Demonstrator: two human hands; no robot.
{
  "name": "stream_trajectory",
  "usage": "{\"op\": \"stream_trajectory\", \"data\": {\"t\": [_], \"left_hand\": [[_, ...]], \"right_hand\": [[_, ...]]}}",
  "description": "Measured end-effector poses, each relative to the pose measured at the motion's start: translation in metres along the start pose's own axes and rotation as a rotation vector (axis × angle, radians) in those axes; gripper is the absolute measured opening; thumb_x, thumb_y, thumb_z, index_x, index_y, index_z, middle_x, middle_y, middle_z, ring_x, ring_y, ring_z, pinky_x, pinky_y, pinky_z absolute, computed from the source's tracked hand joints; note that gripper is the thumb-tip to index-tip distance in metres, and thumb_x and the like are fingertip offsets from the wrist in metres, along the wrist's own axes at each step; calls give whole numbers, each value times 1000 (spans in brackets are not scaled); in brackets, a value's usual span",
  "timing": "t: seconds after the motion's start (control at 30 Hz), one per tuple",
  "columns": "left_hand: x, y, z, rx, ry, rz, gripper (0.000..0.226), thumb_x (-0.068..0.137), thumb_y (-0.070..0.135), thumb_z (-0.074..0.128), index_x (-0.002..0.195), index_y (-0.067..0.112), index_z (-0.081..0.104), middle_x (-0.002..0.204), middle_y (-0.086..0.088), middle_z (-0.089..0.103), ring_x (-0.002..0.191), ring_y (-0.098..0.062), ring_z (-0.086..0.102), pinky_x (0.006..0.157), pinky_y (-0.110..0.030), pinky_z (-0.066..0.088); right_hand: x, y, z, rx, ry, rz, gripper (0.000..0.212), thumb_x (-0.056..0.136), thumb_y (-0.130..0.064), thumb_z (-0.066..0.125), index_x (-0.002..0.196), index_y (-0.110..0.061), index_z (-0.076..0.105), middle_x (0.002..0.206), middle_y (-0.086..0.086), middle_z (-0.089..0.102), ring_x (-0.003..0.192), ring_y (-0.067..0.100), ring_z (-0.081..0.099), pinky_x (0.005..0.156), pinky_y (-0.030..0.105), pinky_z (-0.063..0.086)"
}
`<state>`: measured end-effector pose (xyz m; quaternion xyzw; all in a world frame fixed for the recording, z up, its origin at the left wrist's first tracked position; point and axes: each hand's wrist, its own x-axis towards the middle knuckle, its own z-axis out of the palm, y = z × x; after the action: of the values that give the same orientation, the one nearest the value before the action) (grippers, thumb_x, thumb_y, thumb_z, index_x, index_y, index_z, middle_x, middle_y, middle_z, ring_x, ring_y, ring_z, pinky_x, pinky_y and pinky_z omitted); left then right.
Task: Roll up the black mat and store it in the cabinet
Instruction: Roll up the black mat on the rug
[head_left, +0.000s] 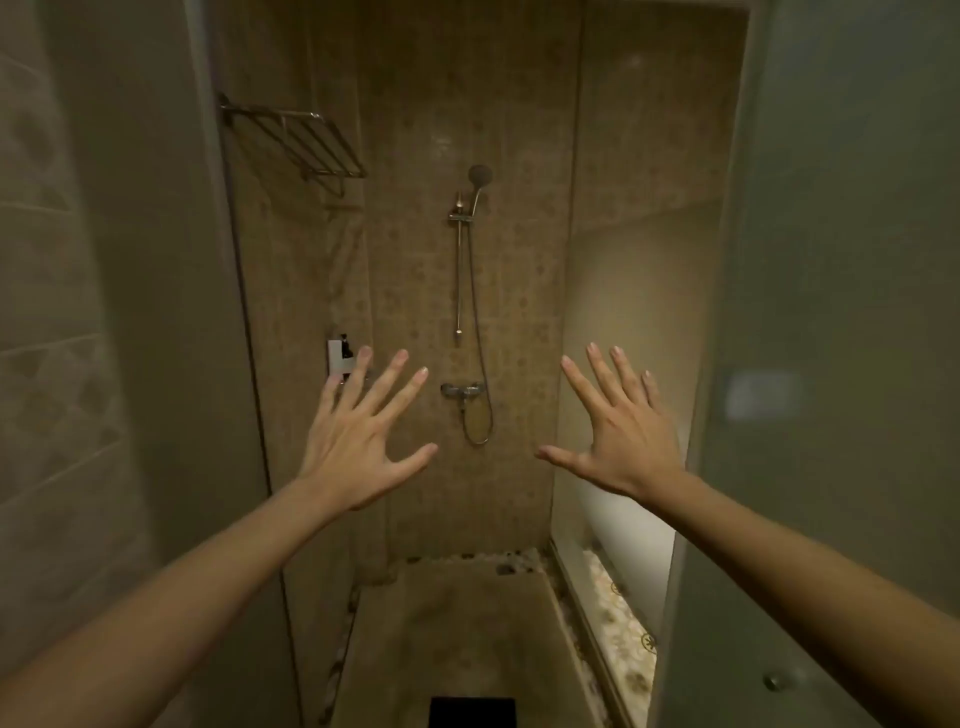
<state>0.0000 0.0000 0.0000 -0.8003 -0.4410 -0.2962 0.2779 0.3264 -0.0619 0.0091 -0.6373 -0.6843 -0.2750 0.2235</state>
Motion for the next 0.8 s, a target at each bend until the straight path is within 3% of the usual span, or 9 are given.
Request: {"op": "stream_trajectory", "data": {"t": [0.23,0.43,0.8], "left_hand": [[39,21,79,37,-65,-13,84,87,80,25,157,40,-1,167,7,-6,152,-25,-15,122,-56,5],[62,24,149,5,-167,-129,84,87,83,20,155,43,-10,165,9,-14,150,-23,-21,122,-55,0],[65,16,288,-51,-357,-161,85,84,86,11,153,44,-16,164,10,-18,148,-22,-26,122,-54,0]], "right_hand": [[29,54,77,-45,-46,-5,108,74,-96,25,156,-38,-13,168,3,-12,153,26,-18,125,52,4],[63,81,149,-1,-99,-54,105,77,-92,30,157,-37,-10,168,3,-10,153,26,-17,122,49,-3],[98,80,297,84,-258,-88,103,77,-91,27,157,-38,-11,167,2,-15,153,25,-18,124,50,-1]]}}
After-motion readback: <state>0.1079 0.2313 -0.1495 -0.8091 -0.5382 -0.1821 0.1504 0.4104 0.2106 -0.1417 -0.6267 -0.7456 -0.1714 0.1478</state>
